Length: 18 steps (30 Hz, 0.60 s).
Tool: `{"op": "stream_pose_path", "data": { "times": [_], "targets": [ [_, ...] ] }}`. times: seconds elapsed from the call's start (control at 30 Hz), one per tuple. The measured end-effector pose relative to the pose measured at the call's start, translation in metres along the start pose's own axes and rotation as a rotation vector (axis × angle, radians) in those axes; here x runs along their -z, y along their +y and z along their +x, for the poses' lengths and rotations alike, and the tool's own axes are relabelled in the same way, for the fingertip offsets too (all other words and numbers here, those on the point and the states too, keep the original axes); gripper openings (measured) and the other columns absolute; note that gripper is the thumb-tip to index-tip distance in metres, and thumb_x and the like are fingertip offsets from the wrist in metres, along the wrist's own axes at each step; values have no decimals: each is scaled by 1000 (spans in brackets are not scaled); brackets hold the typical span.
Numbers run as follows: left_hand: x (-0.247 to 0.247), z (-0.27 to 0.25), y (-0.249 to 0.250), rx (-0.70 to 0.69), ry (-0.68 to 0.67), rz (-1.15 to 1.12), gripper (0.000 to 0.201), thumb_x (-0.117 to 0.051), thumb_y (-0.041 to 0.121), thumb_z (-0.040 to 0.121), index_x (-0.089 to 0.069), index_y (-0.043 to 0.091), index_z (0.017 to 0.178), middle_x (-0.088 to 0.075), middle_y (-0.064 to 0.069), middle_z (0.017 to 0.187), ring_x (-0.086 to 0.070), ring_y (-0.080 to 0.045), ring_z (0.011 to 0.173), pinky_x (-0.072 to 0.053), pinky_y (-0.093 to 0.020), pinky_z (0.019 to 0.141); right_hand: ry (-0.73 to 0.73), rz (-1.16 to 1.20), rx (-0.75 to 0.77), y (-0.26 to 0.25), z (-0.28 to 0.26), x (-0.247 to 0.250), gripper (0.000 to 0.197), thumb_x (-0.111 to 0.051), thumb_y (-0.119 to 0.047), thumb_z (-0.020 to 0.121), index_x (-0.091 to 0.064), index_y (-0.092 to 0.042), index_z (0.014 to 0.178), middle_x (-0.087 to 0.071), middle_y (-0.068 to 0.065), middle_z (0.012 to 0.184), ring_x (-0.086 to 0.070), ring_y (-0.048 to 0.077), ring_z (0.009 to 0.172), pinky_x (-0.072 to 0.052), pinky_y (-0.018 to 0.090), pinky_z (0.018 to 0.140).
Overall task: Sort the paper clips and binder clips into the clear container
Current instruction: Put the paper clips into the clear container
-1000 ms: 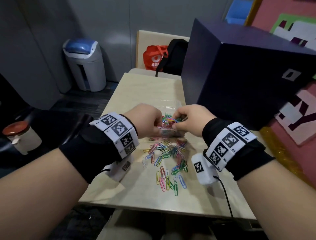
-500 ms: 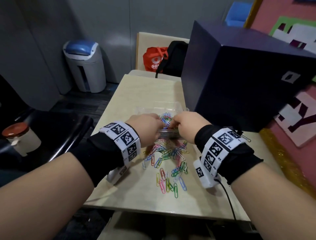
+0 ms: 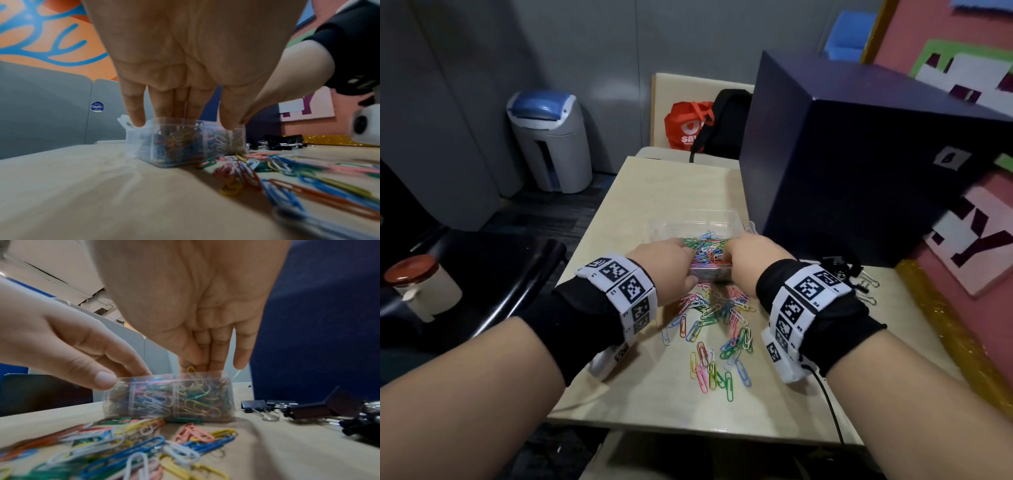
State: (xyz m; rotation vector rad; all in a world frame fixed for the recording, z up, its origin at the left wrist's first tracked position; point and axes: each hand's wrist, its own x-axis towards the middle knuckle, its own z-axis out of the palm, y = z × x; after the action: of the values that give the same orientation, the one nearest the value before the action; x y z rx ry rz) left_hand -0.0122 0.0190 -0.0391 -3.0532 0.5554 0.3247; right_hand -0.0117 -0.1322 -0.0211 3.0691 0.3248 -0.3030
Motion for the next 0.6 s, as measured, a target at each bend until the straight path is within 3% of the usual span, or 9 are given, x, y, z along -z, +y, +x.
{"op": "stream_pose_path", "data": {
  "times": [0.17,0.23,0.33,0.47,0.6],
  "targets": [
    [3,-1,0,10,94,-17,49,-47,47,93,-45,20,134,-43,0,137,-53,-26,119,-44,-43,96,58,112,-16,6,6,2,43,-46,-1,86,-61,-20,122,-54,6,124,-55,28,115,-47,41,99],
    [4,1,3,-24,124,-6,59,-48,49,92,-36,22,142,-34,3,147,-47,-24,128,-39,-45,101,100,190,4,6,9,-1,51,-45,-2,85,-53,-25,130,-47,2,132,-50,28,121,-43,43,102],
    [-4,3,7,-32,62,34,73,-47,56,90,-24,20,149,-25,3,155,-41,-20,135,-31,-46,109,42,178,103,2,12,-12,58,-45,-9,88,-39,-31,141,-40,-6,145,-45,25,130,-40,42,105],
    [-13,0,1,-21,-4,89,84,-42,62,90,-11,16,154,-7,1,162,-21,-15,146,-13,-43,119,16,75,112,6,12,-15,41,-34,-28,101,-40,-21,141,-40,-4,148,-44,23,133,-38,41,107],
    [-10,-6,1,9,-16,78,87,-41,64,89,-10,15,154,-5,0,162,-19,-16,147,-11,-45,119,8,50,76,9,9,-12,43,-30,-38,101,-48,-18,134,-49,2,141,-47,25,129,-39,40,105]
  ]
}}
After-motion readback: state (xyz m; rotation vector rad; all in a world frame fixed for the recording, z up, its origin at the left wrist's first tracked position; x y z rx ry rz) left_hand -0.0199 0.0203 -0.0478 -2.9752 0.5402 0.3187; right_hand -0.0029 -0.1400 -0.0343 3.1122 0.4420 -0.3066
